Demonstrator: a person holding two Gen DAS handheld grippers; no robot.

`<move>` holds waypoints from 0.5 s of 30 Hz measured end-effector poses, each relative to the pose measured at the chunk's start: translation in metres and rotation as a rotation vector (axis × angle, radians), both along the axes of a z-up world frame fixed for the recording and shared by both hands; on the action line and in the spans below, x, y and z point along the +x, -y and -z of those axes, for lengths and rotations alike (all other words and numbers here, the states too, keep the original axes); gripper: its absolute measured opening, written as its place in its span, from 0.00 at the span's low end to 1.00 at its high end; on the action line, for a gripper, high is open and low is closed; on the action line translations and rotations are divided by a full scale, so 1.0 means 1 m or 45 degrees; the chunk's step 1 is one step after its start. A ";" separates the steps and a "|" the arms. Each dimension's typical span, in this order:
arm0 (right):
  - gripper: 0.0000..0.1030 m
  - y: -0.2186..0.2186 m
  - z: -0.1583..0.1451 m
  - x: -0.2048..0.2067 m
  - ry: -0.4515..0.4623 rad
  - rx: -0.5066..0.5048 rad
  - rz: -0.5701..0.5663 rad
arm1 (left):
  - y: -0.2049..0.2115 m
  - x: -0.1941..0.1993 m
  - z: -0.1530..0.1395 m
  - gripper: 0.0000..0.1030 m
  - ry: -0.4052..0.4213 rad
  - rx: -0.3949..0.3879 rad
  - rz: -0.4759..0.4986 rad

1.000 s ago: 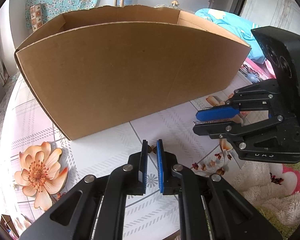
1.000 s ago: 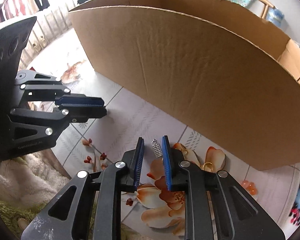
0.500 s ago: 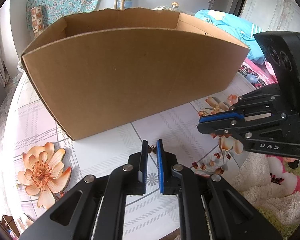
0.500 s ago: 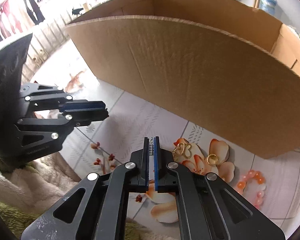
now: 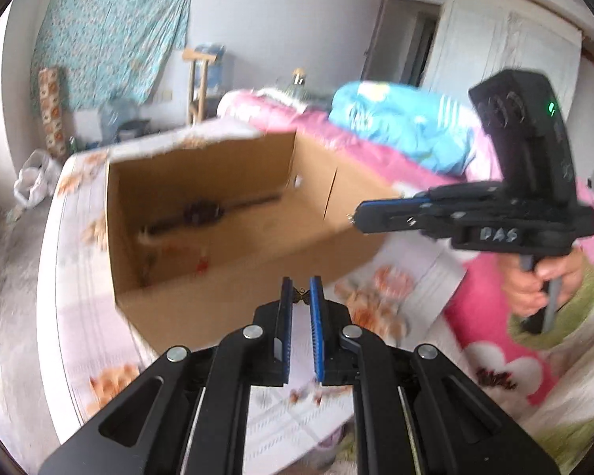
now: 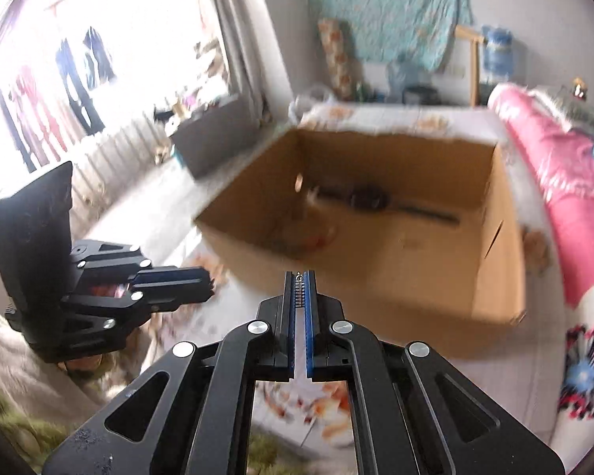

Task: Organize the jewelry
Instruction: 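Lift the spring earring with right tool and carry it over the box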

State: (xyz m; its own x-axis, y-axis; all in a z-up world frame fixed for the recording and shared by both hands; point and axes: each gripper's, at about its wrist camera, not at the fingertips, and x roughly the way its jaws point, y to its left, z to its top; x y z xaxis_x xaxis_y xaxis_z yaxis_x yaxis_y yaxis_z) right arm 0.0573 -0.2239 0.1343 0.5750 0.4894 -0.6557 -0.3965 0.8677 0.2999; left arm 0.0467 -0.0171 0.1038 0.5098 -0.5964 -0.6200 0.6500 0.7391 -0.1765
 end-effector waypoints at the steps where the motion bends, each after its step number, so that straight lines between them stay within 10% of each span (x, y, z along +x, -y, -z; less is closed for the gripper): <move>1: 0.02 0.003 -0.003 0.006 0.023 0.001 0.023 | 0.002 0.006 -0.004 0.08 0.003 -0.010 0.000; 15: 0.06 0.032 0.054 0.074 -0.135 -0.086 0.287 | 0.068 0.110 0.029 0.08 -0.112 0.194 -0.148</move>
State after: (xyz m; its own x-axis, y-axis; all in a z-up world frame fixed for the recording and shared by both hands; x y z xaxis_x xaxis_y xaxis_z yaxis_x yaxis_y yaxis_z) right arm 0.1311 -0.2563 0.0799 0.5908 0.3095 -0.7451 -0.1601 0.9501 0.2676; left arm 0.1570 -0.0848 0.0744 0.5095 -0.4329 -0.7436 0.5460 0.8306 -0.1094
